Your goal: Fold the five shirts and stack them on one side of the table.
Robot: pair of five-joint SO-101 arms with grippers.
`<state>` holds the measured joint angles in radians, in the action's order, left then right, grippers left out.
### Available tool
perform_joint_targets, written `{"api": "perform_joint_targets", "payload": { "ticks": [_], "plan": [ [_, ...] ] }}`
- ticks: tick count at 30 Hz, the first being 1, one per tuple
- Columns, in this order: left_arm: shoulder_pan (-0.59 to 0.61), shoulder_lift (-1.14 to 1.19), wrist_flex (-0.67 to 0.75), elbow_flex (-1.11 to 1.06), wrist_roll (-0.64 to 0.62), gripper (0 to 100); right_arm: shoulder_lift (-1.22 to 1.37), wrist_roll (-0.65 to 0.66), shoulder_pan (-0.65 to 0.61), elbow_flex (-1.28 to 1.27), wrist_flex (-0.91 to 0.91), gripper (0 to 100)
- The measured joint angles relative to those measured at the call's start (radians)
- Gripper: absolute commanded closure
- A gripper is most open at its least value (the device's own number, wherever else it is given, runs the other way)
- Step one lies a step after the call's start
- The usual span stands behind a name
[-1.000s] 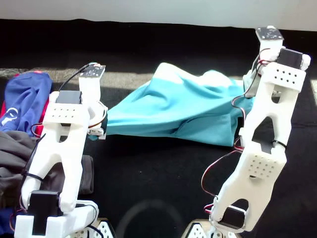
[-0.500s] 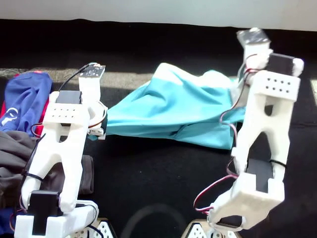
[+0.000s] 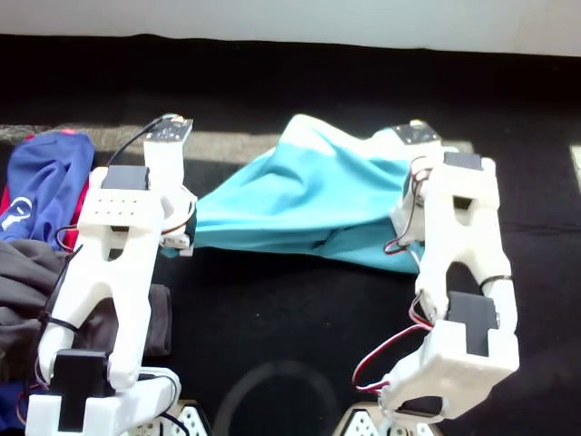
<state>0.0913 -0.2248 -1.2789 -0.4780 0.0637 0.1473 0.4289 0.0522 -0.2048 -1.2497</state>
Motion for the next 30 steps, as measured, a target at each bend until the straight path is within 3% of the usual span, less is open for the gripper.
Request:
{"api": "perform_joint_targets", "payload": {
  "ticks": [5, 24, 30],
  "plan": [
    [0.000, 0.000, 0.000, 0.000, 0.000, 99, 0.000, 0.000, 0.000, -0.015, 0.078, 88.9],
    [0.000, 0.000, 0.000, 0.000, 0.000, 99, 0.000, 0.000, 0.003, -0.015, 0.104, 84.4],
    [0.000, 0.000, 0.000, 0.000, 0.000, 99, 0.000, 0.000, 0.003, -0.015, 0.115, 99.7]
  ]
}}
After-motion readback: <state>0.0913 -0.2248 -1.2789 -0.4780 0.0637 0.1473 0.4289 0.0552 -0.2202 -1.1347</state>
